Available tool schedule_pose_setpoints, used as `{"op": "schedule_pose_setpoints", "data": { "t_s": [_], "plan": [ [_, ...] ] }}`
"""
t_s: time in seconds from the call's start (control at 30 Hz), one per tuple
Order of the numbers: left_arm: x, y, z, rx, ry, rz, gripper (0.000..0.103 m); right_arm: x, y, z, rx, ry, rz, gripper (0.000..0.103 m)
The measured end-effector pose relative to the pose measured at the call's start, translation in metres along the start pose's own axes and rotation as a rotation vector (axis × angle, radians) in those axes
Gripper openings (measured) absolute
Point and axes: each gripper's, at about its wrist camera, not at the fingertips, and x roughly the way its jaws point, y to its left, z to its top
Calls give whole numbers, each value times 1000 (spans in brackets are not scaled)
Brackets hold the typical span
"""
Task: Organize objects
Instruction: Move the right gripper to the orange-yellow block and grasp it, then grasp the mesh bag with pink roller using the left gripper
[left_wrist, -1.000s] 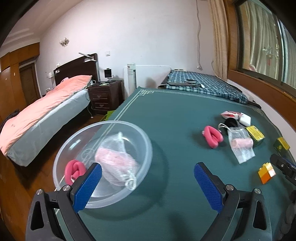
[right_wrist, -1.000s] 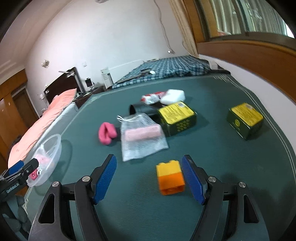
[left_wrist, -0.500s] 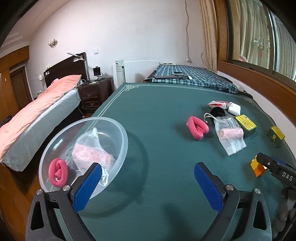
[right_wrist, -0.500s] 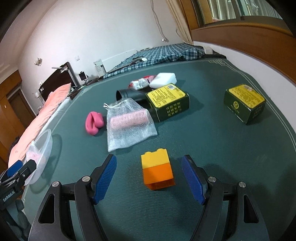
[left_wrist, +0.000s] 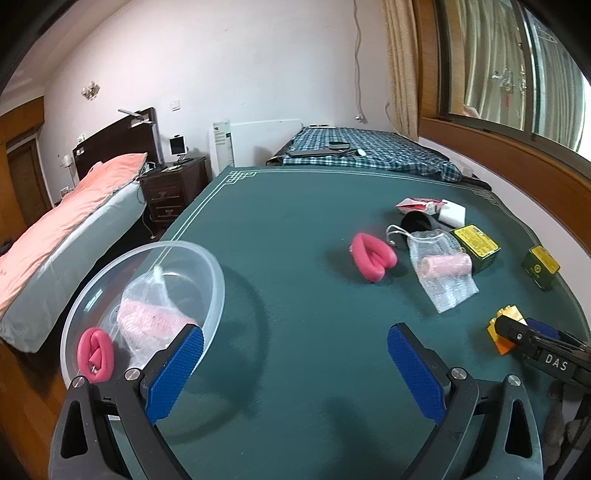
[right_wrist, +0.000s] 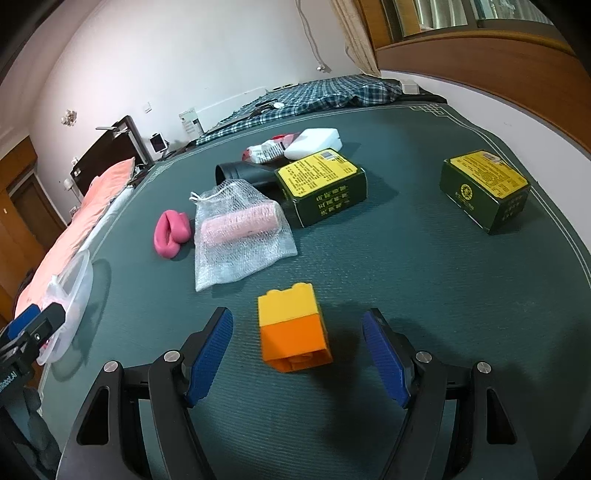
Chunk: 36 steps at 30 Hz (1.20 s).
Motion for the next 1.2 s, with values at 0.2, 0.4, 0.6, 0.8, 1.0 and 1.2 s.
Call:
{"op": "schedule_pose_setpoints", "data": {
  "t_s": [0.2, 0.4, 0.6, 0.8, 1.0, 1.2],
  "plan": [
    [7, -5, 1, 11, 12, -15, 102, 1, 3, 1, -4, 6, 6, 74],
    [12, -14, 4, 29, 14, -23, 102, 10, 12, 1, -56, 33, -8, 56],
    [26, -21, 7, 27, 67, -86, 102, 11, 10, -1, -73, 33, -23, 36],
    [40, -37, 14, 64, 86, -116, 102, 3, -4, -3, -53, 40, -33, 36],
    [59, -61, 26, 114, 116, -184, 102, -8, -21, -8, -45, 40, -51, 36],
    [78, -86, 38, 128, 157, -240, 102, -8, -24, -8, -37, 31, -40, 36]
  ]
}}
